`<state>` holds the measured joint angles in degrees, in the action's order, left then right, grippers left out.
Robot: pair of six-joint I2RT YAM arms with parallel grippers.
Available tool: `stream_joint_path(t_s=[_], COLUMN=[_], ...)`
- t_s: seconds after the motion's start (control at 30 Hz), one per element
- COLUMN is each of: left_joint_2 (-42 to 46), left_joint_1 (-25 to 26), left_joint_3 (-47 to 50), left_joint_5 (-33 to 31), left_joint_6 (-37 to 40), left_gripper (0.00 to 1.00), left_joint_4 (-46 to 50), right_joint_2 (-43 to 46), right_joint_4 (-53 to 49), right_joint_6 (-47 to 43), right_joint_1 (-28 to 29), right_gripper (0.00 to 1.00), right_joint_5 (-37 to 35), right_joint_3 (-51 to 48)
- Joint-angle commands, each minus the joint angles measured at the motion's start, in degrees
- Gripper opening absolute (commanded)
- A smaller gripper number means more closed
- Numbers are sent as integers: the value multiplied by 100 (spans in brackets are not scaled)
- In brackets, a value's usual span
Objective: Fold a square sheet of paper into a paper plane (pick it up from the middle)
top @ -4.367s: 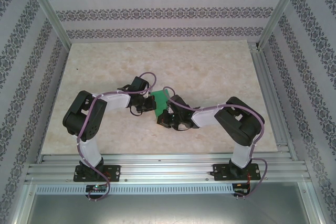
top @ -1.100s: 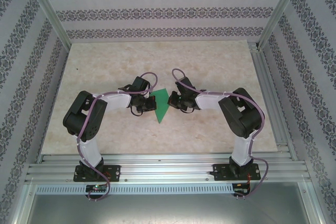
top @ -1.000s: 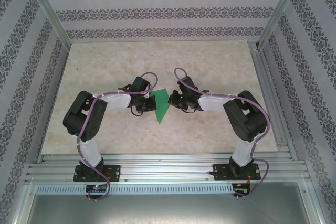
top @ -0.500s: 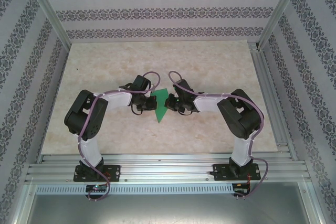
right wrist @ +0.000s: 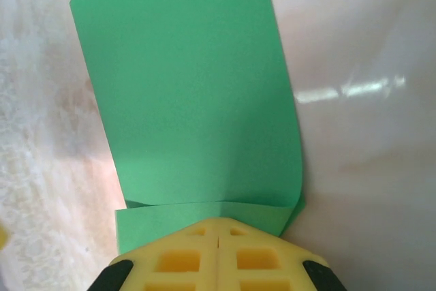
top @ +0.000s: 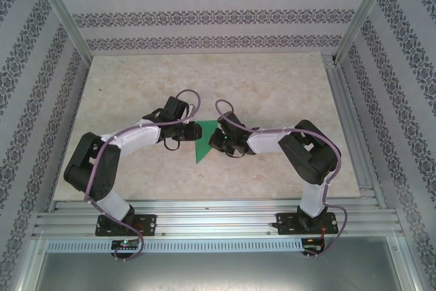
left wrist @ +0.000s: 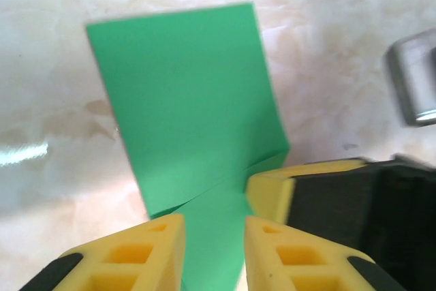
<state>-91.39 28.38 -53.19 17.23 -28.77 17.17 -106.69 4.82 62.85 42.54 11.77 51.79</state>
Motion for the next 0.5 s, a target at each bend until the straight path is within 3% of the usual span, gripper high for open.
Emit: stream_joint_path(t_s=[0.0, 0.23, 0.47], left_joint_2=[439, 870, 442], left_joint_1=[158, 436, 548], left_joint_3=[537, 1240, 1268], left_joint_5=[19, 597, 356], left_joint_6=[-512, -1114, -1113], left_gripper=[30, 25, 16], left_joint_4=[-303, -732, -674], right_joint_2=[123, 131, 159], right_joint_4=[417, 597, 537], right_joint_6=[801, 1019, 948], right_joint_1=[155, 219, 213], right_gripper=[6, 9, 9], right_joint_5=[-202, -247, -228], right_joint_3=[-256, -354, -289])
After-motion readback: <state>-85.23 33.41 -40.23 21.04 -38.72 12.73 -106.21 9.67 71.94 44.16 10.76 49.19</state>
